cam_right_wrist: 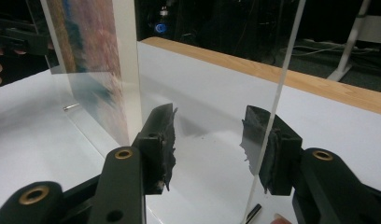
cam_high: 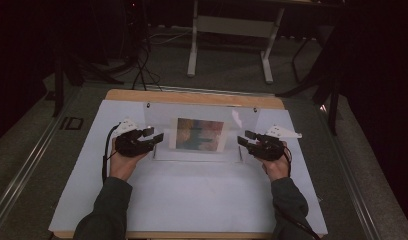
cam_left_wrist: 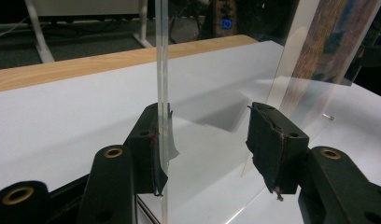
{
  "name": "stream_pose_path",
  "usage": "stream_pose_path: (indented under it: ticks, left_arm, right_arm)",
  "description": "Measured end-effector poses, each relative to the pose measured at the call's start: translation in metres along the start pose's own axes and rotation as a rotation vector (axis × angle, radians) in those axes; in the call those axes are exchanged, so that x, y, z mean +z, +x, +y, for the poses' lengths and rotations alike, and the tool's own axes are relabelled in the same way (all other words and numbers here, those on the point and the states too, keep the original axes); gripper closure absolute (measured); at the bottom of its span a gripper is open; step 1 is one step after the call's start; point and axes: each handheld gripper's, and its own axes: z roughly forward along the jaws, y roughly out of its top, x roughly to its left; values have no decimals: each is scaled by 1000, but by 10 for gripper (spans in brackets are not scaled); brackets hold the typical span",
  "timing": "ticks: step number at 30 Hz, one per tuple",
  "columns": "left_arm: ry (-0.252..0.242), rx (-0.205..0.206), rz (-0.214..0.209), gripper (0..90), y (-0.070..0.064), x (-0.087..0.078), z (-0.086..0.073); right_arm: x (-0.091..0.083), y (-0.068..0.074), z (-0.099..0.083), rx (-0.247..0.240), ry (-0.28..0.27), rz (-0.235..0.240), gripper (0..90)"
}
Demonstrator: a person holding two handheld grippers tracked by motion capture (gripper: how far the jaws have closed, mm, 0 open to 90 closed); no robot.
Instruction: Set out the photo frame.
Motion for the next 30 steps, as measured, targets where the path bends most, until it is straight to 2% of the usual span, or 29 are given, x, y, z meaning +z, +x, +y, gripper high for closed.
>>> stream_pose_path:
  ticks: [5, 8, 9, 12, 16, 27, 30]
  left_arm:
    - [-7, 5, -5, 461, 1, 1, -1]
    - [-23, 11, 21, 406, 1, -4, -1]
    - [-23, 11, 21, 395, 1, -4, -1]
    - [-48, 2, 26, 380, 3, -12, -2]
    - [-45, 2, 38, 380, 6, -19, -4]
    - [-25, -11, 71, 388, 13, -33, -19]
    - [4, -9, 93, 391, 14, -37, -25]
  right_arm:
    - [0, 0, -1, 2, -3, -2, 519]
    - [-2, 0, -3, 7, 8, -6, 436]
    - [-2, 0, -3, 7, 8, -6, 436]
    - [-9, 0, -7, 5, 5, -15, 348]
    - [-15, -3, -9, 13, 17, -31, 305]
    - [-32, -9, -14, 27, 52, -77, 292]
    - [-41, -14, -21, 38, 67, -109, 293]
